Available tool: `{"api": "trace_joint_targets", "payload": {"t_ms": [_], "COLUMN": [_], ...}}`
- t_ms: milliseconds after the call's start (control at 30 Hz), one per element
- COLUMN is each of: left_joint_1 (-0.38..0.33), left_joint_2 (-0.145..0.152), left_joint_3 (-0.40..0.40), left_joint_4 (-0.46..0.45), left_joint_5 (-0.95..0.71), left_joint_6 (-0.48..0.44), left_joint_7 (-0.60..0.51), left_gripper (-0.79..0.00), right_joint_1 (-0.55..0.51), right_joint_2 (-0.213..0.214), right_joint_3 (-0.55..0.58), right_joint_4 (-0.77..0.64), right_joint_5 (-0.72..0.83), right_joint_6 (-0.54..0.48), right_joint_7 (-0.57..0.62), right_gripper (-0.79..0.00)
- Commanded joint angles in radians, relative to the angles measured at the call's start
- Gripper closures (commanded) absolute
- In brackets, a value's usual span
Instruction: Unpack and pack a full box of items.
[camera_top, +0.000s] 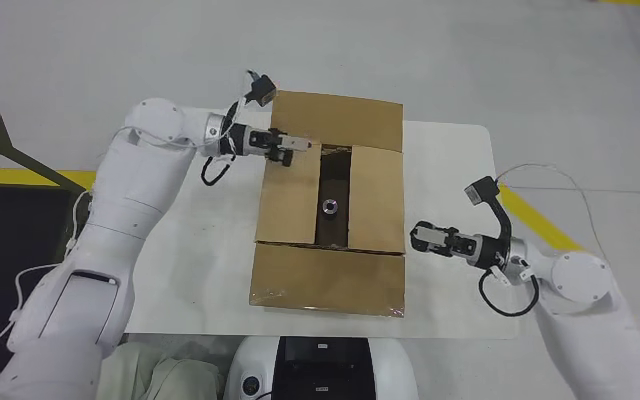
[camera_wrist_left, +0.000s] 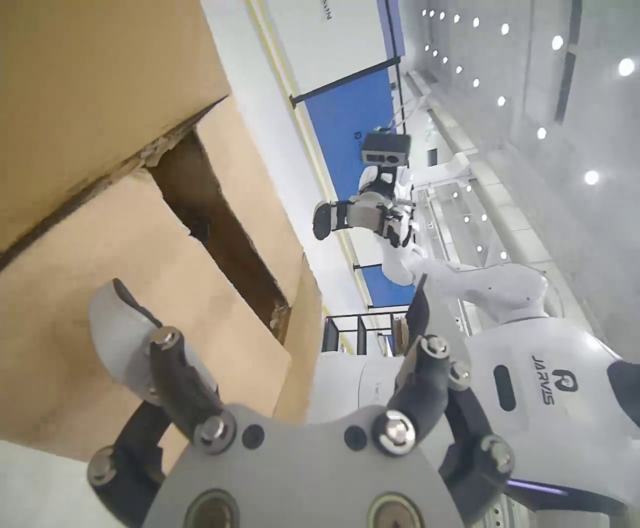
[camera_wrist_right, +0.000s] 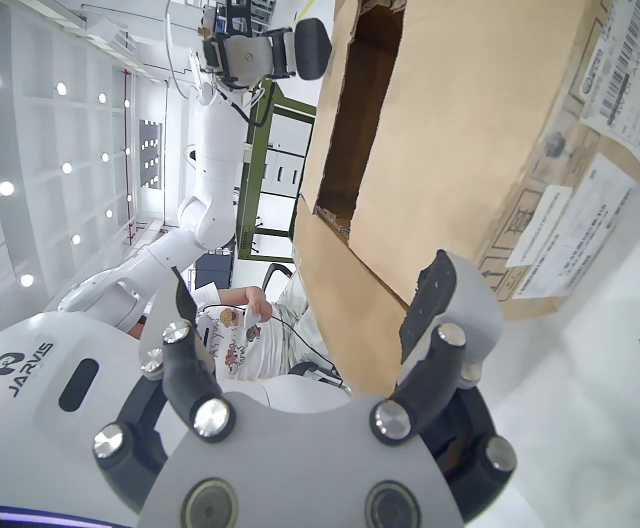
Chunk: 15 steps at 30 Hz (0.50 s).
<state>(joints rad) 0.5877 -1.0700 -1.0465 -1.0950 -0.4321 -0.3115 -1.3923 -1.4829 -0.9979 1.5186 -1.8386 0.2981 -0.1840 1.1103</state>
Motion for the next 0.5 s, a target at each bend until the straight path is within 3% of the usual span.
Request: {"api": "trace_joint_targets", "payload": {"t_ms": [0, 233, 467], "left_joint_1": [-0.004, -0.030, -0.083], "left_joint_2": [0.006, 0.023, 0.024], "left_joint_3": [-0.031, -0.106, -0.106], "left_joint_4": [0.008, 0.094, 0.201], "left_joint_5": [-0.016, 0.009, 0.129], "left_joint_6": [-0.012, -0.049, -0.127], "left_joint_7": [0.016, 0.111, 0.228], "left_gripper": [-0.785, -0.785, -0.785], "right_joint_1": [-0.020, -0.053, -0.064], "right_joint_2": [0.004, 0.009, 0.013], "right_joint_3": [0.016, 0.026, 0.030], "right_joint_4": [-0.006, 0.007, -0.009], "right_joint_5": [-0.002, 0.031, 0.028], "right_joint_6": [0.016, 0.021, 0.021], "right_joint_7": [0.013, 0.040, 0.031], "right_gripper": [-0.785, -0.785, -0.785]}}
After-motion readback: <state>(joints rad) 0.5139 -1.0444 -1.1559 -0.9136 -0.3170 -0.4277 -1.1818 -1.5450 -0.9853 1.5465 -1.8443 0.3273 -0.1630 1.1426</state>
